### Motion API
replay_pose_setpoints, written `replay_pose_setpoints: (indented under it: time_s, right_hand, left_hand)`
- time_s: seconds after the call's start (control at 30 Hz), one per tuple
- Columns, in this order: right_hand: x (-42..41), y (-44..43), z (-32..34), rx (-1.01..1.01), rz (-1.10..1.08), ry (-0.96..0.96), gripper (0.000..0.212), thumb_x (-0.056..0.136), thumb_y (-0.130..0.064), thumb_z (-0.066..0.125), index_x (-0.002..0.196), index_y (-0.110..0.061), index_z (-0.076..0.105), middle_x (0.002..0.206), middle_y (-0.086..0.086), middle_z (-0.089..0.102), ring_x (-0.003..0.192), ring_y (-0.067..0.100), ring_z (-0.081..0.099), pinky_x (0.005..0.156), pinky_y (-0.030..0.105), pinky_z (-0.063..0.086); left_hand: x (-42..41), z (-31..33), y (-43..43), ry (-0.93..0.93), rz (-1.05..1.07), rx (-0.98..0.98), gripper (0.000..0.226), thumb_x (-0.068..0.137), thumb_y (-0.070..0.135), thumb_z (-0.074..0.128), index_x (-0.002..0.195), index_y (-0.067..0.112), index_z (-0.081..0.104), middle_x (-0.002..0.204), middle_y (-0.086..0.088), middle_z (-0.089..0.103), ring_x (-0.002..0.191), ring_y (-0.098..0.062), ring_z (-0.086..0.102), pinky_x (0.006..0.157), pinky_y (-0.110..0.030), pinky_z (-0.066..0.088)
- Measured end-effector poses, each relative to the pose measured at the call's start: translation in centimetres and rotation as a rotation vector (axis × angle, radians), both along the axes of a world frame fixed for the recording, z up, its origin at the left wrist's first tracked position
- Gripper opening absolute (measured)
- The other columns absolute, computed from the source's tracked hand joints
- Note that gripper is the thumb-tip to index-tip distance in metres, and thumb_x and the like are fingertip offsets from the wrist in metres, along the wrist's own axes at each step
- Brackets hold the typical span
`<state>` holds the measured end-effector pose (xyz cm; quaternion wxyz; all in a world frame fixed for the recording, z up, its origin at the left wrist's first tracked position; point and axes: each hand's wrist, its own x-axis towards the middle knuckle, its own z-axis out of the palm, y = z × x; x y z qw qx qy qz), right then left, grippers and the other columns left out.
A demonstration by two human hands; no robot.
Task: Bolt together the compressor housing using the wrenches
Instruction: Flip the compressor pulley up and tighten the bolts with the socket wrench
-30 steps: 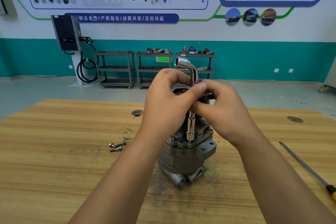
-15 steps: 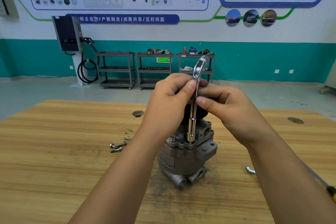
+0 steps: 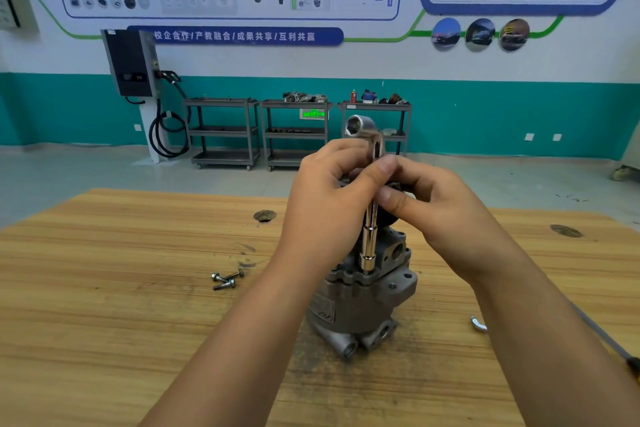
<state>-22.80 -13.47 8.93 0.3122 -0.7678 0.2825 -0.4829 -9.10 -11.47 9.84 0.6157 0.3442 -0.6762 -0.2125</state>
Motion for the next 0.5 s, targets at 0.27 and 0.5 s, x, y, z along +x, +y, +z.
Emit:
replay_pose_setpoints:
  time_s: [0.27, 0.5]
  right_hand:
    - [-0.35, -0.30, -0.08, 0.038, 0.025, -0.012, 0.019, 0.088, -0.010, 0.058, 0.093, -0.023, 0.071, 0.098, -0.015, 0.067, 0.095, 0.001, 0.061, 0.081, 0.018, 0.045]
    - [0.07, -0.24, -0.23, -0.020, -0.083, -0.018, 0.020, 0.076, -0.029, 0.068, 0.082, -0.010, 0.066, 0.081, -0.007, 0.066, 0.084, 0.012, 0.063, 0.079, 0.037, 0.051]
  left_hand:
    - [0.04, 0.03, 0.21, -0.037, -0.069, 0.074, 0.023, 0.097, 0.016, 0.048, 0.100, 0.014, 0.071, 0.094, -0.003, 0.071, 0.092, -0.014, 0.065, 0.086, -0.042, 0.052]
    - [-0.29, -0.40, 0.27, 0.078, -0.020, 0.044, 0.017, 0.091, 0.022, 0.058, 0.093, 0.018, 0.074, 0.085, 0.008, 0.073, 0.085, 0.000, 0.066, 0.076, -0.019, 0.053]
